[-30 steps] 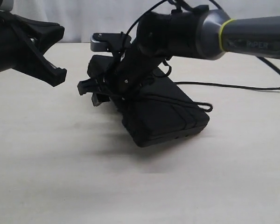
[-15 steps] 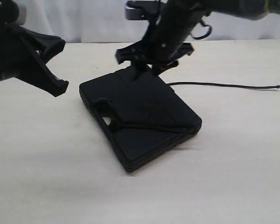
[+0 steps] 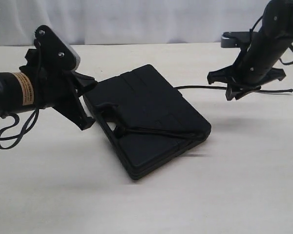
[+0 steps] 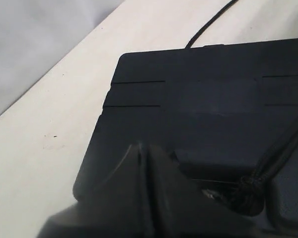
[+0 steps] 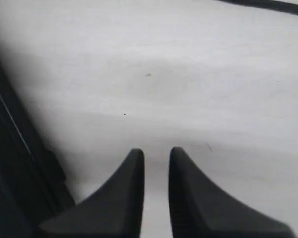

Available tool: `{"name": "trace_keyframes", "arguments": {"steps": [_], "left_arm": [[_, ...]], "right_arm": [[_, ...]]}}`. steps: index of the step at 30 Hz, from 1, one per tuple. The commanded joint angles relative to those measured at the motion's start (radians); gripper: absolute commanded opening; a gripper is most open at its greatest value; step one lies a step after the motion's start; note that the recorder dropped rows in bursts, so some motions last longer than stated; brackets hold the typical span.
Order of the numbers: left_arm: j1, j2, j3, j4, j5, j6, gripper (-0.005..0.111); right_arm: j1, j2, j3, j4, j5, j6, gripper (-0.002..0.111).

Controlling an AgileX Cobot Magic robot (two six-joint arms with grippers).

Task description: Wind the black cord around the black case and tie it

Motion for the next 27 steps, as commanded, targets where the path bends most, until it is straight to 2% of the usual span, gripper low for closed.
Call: {"name": "trace_keyframes", "arguments": {"steps": [1,4,7,10,13,18,23,27], "left_arm": [[-0.001,0.003,0.005,0.004,-0.026,-0.016,0.000],[-0.001,0.003,0.011,0.009,-0.024,-0.058,0.000],[-0.001,0.003,0.032,0.083,-0.045,-0.058,0.000],[-0.001,0.003,0.060,0.167,-0.143,-0.061,0.000],[-0.001,0.003,0.082,0.317,-0.254,-0.094,0.000],[-0.001,0.003,0.082,0.587,-0.365,-0.215,0.000],[-0.001,0.003,0.082,0.687,-0.392,-0.219,0.000],[-0.001,0.003,0.082,0.713,-0.388,-0.219,0.000]], "right_arm": [[0.025,-0.003,0.093,0.011,-0.164,-0.057,0.004],[0.054,-0.003,0.150,0.011,-0.256,-0.067,0.004],[0.095,-0.003,0.197,-0.022,-0.303,-0.070,0.004],[0.130,-0.003,0.230,-0.022,-0.311,-0.064,0.004],[0.172,-0.003,0.249,-0.022,-0.294,-0.064,0.004],[0.270,-0.005,0.281,-0.004,-0.275,-0.064,0.004],[0.351,-0.009,0.286,-0.013,-0.224,-0.069,0.004],[0.354,-0.055,0.286,-0.070,-0.224,-0.034,0.004]]}}
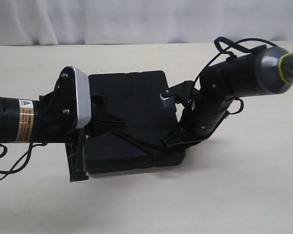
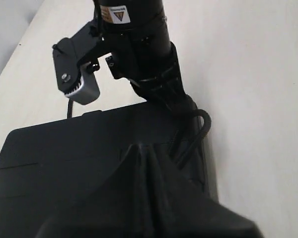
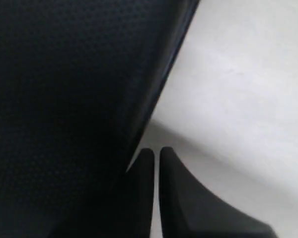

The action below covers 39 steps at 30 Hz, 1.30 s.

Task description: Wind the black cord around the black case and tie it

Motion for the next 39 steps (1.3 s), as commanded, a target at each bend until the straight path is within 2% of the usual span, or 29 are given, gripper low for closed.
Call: {"name": "trace_keyframes", "arguments": {"steps": [1,6,9,13,15,19,22,29,33,36,38,39], "left_arm": [[-0.001,0.003,0.003,0.029,-0.012,-0.014,0.000],[-0.001,0.003,0.001,0.024,-0.012,-0.012,0.009],[-0.001,0.005,0.001,0.021,-0.012,-0.006,0.021],[-0.001,0.037,0.001,0.021,-0.012,0.053,0.040],[-0.001,0.068,0.001,0.021,-0.012,0.093,0.045],[-0.001,0.127,0.001,0.018,-0.035,0.158,0.047],[-0.001,0.168,0.001,-0.023,-0.100,0.254,0.047],[-0.001,0.254,0.001,-0.078,-0.290,0.333,0.047],[-0.001,0.292,-0.007,-0.202,-0.286,0.362,0.047],[-0.001,0.305,-0.040,-0.246,-0.239,0.239,0.047],[-0.001,0.297,-0.092,-0.291,-0.100,0.036,0.047],[-0.001,0.295,-0.137,-0.275,0.025,-0.082,0.047]], "right_arm": [[-0.011,-0.067,0.004,-0.073,0.001,0.054,0.004],[-0.105,-0.148,0.004,-0.106,0.006,0.136,0.004],[-0.153,-0.161,0.004,-0.060,0.010,0.136,0.004],[-0.163,-0.150,0.017,-0.057,0.005,0.136,0.004],[-0.163,-0.149,0.031,-0.053,-0.024,0.136,0.004],[-0.163,-0.149,0.059,-0.045,-0.073,0.126,0.004],[-0.163,-0.149,0.059,-0.045,-0.087,0.120,0.004],[-0.163,-0.149,0.075,-0.045,-0.168,0.060,0.004],[-0.163,-0.149,0.108,-0.045,-0.280,0.060,0.004],[-0.163,-0.149,0.110,-0.045,-0.314,0.056,0.004],[-0.163,-0.149,0.110,-0.045,-0.310,0.056,0.004],[-0.163,-0.149,0.110,-0.045,-0.309,0.056,0.004]]}}
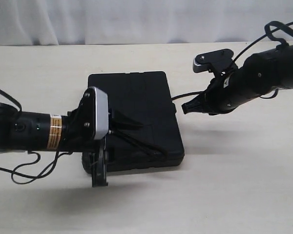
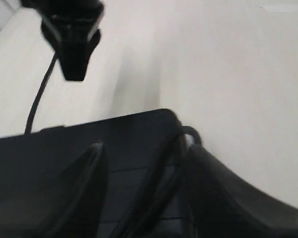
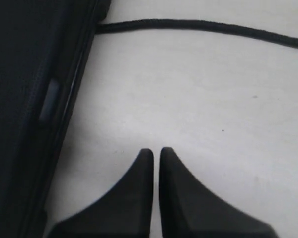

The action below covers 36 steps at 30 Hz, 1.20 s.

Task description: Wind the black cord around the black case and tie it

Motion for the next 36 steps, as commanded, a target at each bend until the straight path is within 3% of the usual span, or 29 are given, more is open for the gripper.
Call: {"name": "trace_keyframes", "arguments": {"steps": [1,4,7,9,12,14,16,18,24,28,32,36], "left_arm": [[-0.001,-0.003,-0.149,-0.021,0.384,-0.453,0.047],[-0.001,-0.003,-0.262,0.233,0.679,-0.862,0.047],[-0.001,-0.003,-0.326,0.516,0.761,-1.263,0.047],[-0.001,-0.003,-0.364,0.538,0.835,-1.440,0.045],[-0.001,-0.003,-0.424,0.520,1.063,-1.490,0.036],[-0.001,-0.003,-0.465,0.485,1.206,-1.419,0.033],[0.001,-0.003,-0.518,0.370,1.308,-1.211,0.033],[0.003,0.006,-0.606,0.143,1.463,-0.889,0.033],[0.094,0.053,-0.894,-0.775,1.777,0.027,0.032],[0.121,0.063,-0.927,-1.263,1.838,0.614,0.033],[0.066,0.063,-0.883,-1.462,1.842,1.088,0.042],[-0.026,0.063,-0.769,-1.512,1.818,1.438,0.050]], "right_arm": [[-0.006,0.001,0.006,0.002,-0.021,-0.011,0.004],[-0.006,0.001,0.006,0.007,-0.018,-0.011,0.004],[-0.006,0.001,0.006,0.007,-0.018,-0.011,0.004],[-0.006,0.001,0.006,0.007,-0.018,-0.011,0.004],[-0.006,0.001,0.006,0.007,-0.014,-0.011,0.004],[-0.006,0.001,0.006,0.007,-0.014,-0.011,0.004],[-0.006,0.001,0.008,0.007,-0.014,-0.011,0.004],[-0.006,0.001,0.008,0.007,-0.018,-0.011,0.004],[-0.006,0.001,0.008,0.009,-0.014,-0.011,0.004],[-0.006,0.001,0.010,0.009,-0.011,-0.011,0.004],[-0.006,0.001,0.010,0.009,-0.005,-0.011,0.004],[-0.006,0.001,0.010,0.009,0.006,-0.011,0.004]]}}
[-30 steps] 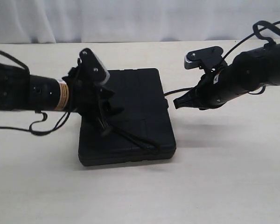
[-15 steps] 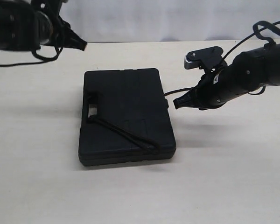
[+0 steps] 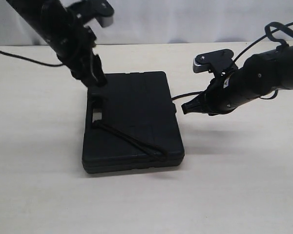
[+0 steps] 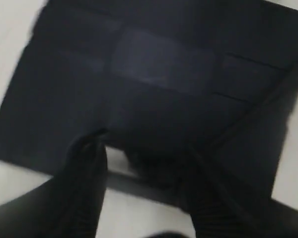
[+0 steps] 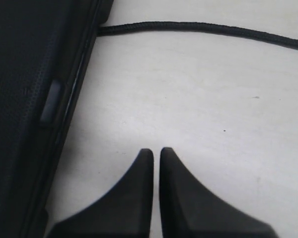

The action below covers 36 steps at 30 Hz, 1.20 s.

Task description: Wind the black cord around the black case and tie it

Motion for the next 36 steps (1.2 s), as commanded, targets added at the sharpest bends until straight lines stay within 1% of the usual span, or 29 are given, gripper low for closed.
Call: {"name": "trace_keyframes", "arguments": {"steps": [1,2,3,7,9,17,19,20,22,24,25,26,27,28,30,31,33,36], "left_arm": [[-0.093,0.002,0.127,-0.071,-0.030,0.435,0.051],[-0.114,0.002,0.159,-0.079,-0.063,0.500,0.052],[-0.135,0.002,0.189,-0.090,-0.110,0.529,0.051],[-0.209,0.002,0.281,-0.087,-0.307,0.592,0.051],[-0.237,0.004,0.305,-0.070,-0.360,0.594,0.051],[-0.244,0.063,0.311,-0.072,-0.368,0.567,0.051],[-0.244,0.078,0.311,-0.072,-0.404,0.567,0.051],[-0.244,0.083,0.311,-0.070,-0.419,0.567,0.049],[-0.244,0.085,0.311,-0.068,-0.467,0.567,0.039],[-0.244,0.085,0.311,-0.068,-0.517,0.567,0.025],[-0.244,0.085,0.311,-0.068,-0.549,0.567,0.012],[-0.244,0.085,0.311,-0.068,-0.566,0.567,0.006],[-0.244,0.085,0.311,-0.072,-0.611,0.567,0.000],[-0.244,0.085,0.311,-0.072,-0.648,0.559,0.000],[-0.244,0.085,0.311,-0.072,-0.828,0.479,0.000],[-0.244,0.085,0.311,-0.072,-0.884,0.443,0.000],[-0.244,0.085,0.311,-0.072,-0.931,0.421,0.000],[-0.244,0.085,0.311,-0.072,-0.927,0.417,0.000]], "right_arm": [[-0.006,0.001,0.006,0.000,0.013,-0.007,0.004],[-0.006,0.001,0.006,0.000,0.013,-0.007,0.004],[-0.006,0.001,0.006,0.000,0.013,-0.007,0.004],[-0.006,0.001,0.006,0.000,0.019,-0.007,0.004],[-0.006,0.001,0.006,0.000,0.024,-0.007,0.004],[-0.006,0.001,0.006,0.000,0.024,-0.007,0.004],[-0.006,0.001,0.006,0.000,0.024,-0.007,0.004],[-0.006,0.001,0.006,0.000,0.024,-0.007,0.004],[-0.006,0.001,0.006,0.000,0.024,-0.007,0.004],[-0.006,0.001,0.006,0.000,0.024,-0.007,0.004],[-0.006,0.001,0.006,0.000,0.022,-0.007,0.004],[-0.006,0.001,0.006,0.000,0.022,-0.007,0.004],[-0.006,0.001,0.006,0.000,0.022,-0.007,0.004],[-0.006,0.001,0.006,0.000,0.020,-0.007,0.004],[-0.006,0.001,0.006,0.000,0.020,-0.007,0.004],[-0.006,0.001,0.006,0.000,0.018,-0.007,0.004],[-0.006,0.001,0.006,0.000,0.018,-0.007,0.004],[-0.006,0.001,0.006,0.000,0.014,-0.007,0.004]]}}
